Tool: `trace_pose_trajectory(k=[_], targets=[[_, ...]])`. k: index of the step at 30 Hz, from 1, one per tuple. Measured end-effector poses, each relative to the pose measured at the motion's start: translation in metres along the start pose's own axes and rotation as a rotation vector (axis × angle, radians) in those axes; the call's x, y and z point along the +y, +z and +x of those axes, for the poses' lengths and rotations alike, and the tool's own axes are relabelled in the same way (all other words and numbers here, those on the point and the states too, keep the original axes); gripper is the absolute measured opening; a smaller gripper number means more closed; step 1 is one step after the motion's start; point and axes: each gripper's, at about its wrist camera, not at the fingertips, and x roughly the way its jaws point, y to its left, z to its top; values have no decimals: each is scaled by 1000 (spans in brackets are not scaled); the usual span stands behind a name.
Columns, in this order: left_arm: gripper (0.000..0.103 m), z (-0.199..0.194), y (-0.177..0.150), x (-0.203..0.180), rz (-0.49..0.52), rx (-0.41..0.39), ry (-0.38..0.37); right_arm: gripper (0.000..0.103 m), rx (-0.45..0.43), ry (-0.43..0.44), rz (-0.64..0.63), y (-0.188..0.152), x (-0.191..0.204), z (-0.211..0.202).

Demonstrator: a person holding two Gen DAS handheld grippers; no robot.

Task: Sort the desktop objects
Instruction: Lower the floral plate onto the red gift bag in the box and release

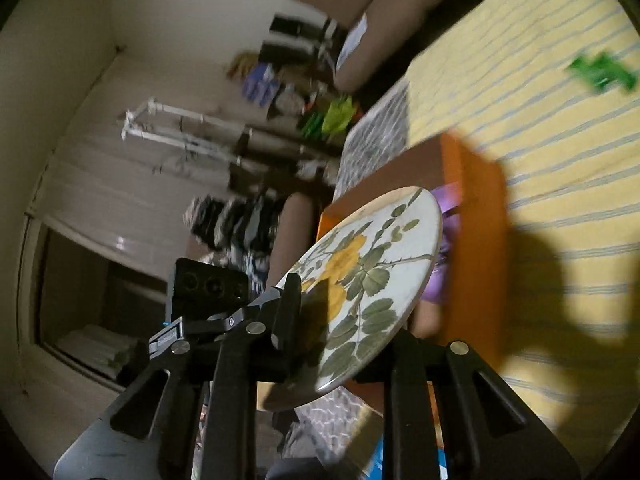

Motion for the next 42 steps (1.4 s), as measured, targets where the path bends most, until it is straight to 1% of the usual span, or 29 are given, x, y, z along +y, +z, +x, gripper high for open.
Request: trace_pose_trajectory(k=[1, 2, 3, 4, 6, 9, 11, 12, 14, 15, 17, 18, 19, 20, 21, 22, 23, 24, 25, 27, 30, 33, 34, 35, 36, 37, 39, 42], targets=[[22, -15, 7, 12, -11, -11, 28, 18, 20, 6, 13, 1, 1, 23], [26, -25, 11, 19, -11, -18, 57, 18, 32, 6, 22, 0, 1, 38], [28, -37, 15, 27, -6, -33, 110, 17, 47, -4, 30, 0, 2, 59], [32, -48, 19, 33, 18, -42, 176, 17, 57, -16, 31, -1, 2, 71], [36, -61, 24, 45, 46, -45, 248, 17, 85, -42, 24, -3, 2, 101], [42, -66, 33, 66, 58, -40, 346, 17, 116, -83, 18, -7, -1, 131], [46, -66, 36, 77, 54, -40, 429, 17, 132, -137, -1, -7, -2, 151], [47, -68, 36, 80, 61, -43, 469, 17, 135, -170, -23, -7, -2, 157], [49, -65, 34, 77, 89, -46, 496, 17, 135, -236, -48, -6, -2, 167], [51, -68, 31, 73, 111, -47, 509, 17, 146, -285, -70, -5, -2, 173], [56, -66, 27, 65, 155, -51, 578, 19, 193, -412, -129, -6, -1, 188], [56, -68, 26, 62, 181, -58, 610, 28, 230, -489, -165, -8, 0, 195], [59, -69, 24, 58, 207, -61, 637, 37, 254, -533, -186, -9, 1, 199], [60, -70, 22, 54, 225, -60, 660, 39, 280, -567, -198, -9, 2, 202], [60, -70, 22, 53, 234, -59, 669, 42, 312, -599, -217, -10, 6, 203], [62, -71, 22, 52, 245, -56, 674, 53, 317, -620, -241, -11, 12, 201], [67, -71, 23, 50, 248, -53, 675, 61, 312, -652, -291, -11, 23, 197], [69, -72, 22, 50, 249, -51, 675, 79, 307, -668, -320, -14, 29, 194], [73, -71, 21, 47, 256, -49, 677, 87, 299, -691, -358, -17, 39, 189], [74, -72, 16, 41, 272, -53, 697, 86, 289, -699, -388, -15, 55, 179], [78, -69, 9, 36, 273, -48, 691, 86, 285, -625, -359, -13, 65, 161], [84, -62, 2, 29, 301, -24, 719, 86, 273, -583, -351, -14, 71, 140], [89, -57, -1, 25, 321, -17, 736, 86, 261, -593, -357, -15, 71, 130], [96, -53, -3, 23, 337, -12, 749, 86, 253, -602, -361, -16, 71, 118], [100, -49, -4, 21, 343, -8, 752, 87, 246, -610, -364, -16, 71, 110], [103, -45, -5, 20, 344, -3, 756, 91, 245, -620, -366, -17, 70, 103], [103, -38, -9, 15, 360, -7, 777, 98, 241, -640, -370, -18, 68, 94], [103, -31, -16, 7, 394, -12, 824, 103, 233, -668, -378, -21, 65, 80]])
